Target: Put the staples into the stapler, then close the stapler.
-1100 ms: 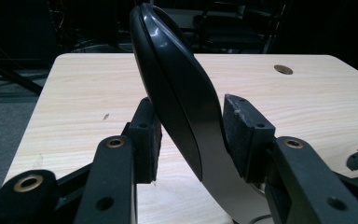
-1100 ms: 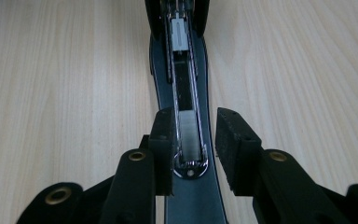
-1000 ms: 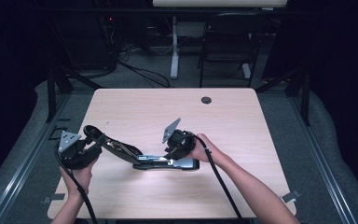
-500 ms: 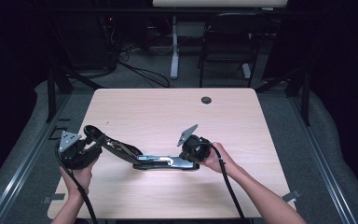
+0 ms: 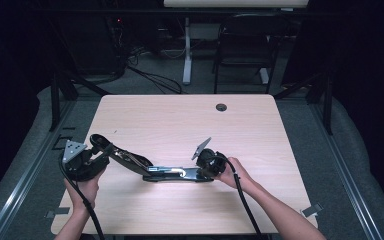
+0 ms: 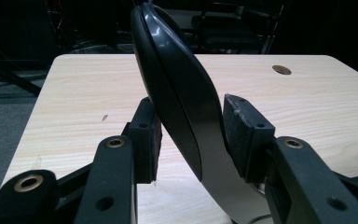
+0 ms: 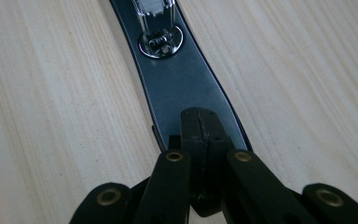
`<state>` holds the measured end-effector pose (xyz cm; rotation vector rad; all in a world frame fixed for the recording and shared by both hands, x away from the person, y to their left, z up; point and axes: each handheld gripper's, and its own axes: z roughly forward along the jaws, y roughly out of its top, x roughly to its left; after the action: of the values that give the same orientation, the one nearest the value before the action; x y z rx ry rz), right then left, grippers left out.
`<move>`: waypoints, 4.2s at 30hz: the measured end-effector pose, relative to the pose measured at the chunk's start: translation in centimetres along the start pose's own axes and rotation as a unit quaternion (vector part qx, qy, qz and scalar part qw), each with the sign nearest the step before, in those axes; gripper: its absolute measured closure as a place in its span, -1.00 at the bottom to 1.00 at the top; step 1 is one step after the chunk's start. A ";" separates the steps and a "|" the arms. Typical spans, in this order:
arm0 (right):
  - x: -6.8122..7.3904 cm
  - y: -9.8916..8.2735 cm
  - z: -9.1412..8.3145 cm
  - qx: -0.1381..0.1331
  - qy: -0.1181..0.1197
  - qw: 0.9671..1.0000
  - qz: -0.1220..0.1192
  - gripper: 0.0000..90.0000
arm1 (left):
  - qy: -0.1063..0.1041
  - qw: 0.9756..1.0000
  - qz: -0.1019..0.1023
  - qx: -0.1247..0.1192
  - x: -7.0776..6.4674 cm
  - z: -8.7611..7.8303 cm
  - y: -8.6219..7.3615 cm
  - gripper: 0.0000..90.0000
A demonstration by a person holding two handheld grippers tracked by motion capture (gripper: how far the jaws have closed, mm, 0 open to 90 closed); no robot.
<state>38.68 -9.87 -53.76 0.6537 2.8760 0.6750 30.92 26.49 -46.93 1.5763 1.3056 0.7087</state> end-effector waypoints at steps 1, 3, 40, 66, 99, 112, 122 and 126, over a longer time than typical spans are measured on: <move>0.0 0.0 0.2 0.001 0.000 1.000 0.002 1.00 | 0.000 1.000 0.000 0.000 0.0 0.0 0.0 0.30; 0.0 -0.1 0.3 0.004 0.002 1.000 0.003 1.00 | 0.000 1.000 0.000 0.000 0.0 0.0 0.0 0.30; 0.2 -0.1 0.3 0.003 -0.007 1.000 0.006 1.00 | -0.054 0.998 0.019 0.014 -2.4 1.5 -0.5 0.13; 0.0 -0.3 0.3 -0.003 0.000 1.000 0.011 1.00 | -0.053 0.998 0.042 -0.001 -4.5 1.7 -0.4 0.33; -0.3 -0.4 0.2 -0.006 0.003 1.000 0.017 0.99 | -0.019 0.996 0.088 -0.001 -8.9 2.5 -0.3 0.35; -0.8 -0.3 -0.6 -0.011 -0.008 1.000 0.027 0.96 | -0.018 0.996 0.083 0.000 -9.9 2.8 -0.4 0.29; -0.7 1.7 -5.9 -0.090 -0.017 0.995 0.028 0.96 | -0.014 0.997 0.082 0.003 -10.7 3.1 -0.5 0.26; -0.4 2.6 -8.0 -0.128 -0.021 0.991 0.029 0.97 | -0.014 0.996 0.088 0.005 -11.0 3.3 -0.5 0.24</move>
<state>38.40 -11.09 -45.46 0.7072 2.6750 1.0041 30.62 15.00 -47.30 1.7186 1.1608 0.7875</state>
